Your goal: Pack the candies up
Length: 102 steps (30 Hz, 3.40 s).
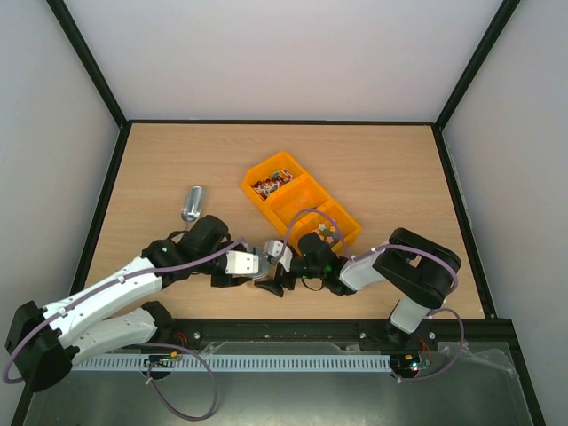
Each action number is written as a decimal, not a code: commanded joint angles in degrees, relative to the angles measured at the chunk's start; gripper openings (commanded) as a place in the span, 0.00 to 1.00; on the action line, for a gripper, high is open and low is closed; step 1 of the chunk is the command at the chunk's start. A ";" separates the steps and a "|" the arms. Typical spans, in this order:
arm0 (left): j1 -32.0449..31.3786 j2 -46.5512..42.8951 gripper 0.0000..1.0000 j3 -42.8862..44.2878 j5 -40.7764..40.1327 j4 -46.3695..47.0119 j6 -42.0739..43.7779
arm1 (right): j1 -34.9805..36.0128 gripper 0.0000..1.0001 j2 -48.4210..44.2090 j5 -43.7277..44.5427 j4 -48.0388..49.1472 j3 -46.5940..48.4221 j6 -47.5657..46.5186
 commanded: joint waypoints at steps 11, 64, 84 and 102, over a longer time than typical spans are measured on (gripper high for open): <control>-5.54 -0.62 0.29 -4.07 -4.07 6.73 3.70 | 0.64 0.98 1.39 -0.61 3.99 2.09 0.34; -7.85 -3.40 0.39 -4.55 -8.42 11.57 1.78 | 0.51 0.53 -2.18 4.15 2.20 -3.25 0.65; -8.66 -4.40 0.21 -12.14 -21.42 15.97 7.77 | 0.49 0.46 -3.07 -0.08 2.03 -4.97 -0.57; 3.76 -1.63 0.11 -11.10 -17.83 14.52 7.86 | 0.47 0.40 -4.60 0.66 1.66 -6.70 0.83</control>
